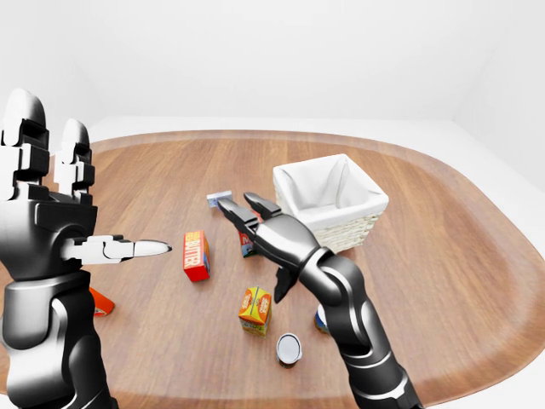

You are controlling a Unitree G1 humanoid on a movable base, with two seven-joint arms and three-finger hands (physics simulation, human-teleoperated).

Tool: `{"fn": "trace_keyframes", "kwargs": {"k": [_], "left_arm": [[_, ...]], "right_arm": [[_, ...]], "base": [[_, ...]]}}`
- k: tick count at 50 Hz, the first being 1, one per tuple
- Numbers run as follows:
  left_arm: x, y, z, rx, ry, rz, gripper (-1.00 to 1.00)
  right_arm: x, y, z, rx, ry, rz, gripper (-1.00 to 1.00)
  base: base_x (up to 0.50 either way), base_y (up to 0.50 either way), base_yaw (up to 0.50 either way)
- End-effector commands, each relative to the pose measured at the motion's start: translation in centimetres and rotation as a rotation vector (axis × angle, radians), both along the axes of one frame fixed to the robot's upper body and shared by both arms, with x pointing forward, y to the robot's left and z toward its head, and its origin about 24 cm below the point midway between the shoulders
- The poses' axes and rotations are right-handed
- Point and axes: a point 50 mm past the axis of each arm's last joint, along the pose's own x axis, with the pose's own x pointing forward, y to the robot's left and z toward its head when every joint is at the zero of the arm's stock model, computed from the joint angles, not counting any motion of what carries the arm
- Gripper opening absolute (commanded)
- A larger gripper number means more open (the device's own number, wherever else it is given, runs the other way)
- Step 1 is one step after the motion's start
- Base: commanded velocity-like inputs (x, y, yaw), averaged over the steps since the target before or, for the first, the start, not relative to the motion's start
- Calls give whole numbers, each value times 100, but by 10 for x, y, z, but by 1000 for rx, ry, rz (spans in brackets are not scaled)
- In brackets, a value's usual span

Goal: Pick up the orange juice, and put it in the basket.

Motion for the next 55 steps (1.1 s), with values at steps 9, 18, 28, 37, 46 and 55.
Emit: {"fn": "trace_keyframes", "kwargs": {"k": [9, 18, 28, 37, 46, 55], "left_arm": [[0, 0, 0, 0, -1, 0, 100], [0, 0, 0, 0, -1, 0, 100], [0, 0, 0, 0, -1, 0, 100], [0, 0, 0, 0, -1, 0, 100], [6, 1, -6, -7, 34, -1, 100], [2, 1, -3, -6, 15, -1, 100]], "right_arm": [[-3, 5, -40, -29, 110, -18, 100], [-3, 10, -52, -33, 141, -19, 100], [-1, 14, -67, -32, 175, -29, 100], [0, 17, -79, -40, 201, -37, 100], [1, 19, -88, -43, 220, -44, 100], [3, 22, -93, -33, 235, -47, 100]], "base": [[0, 0, 0], [0, 0, 0], [0, 0, 0], [0, 0, 0], [0, 0, 0], [0, 0, 0]]}}
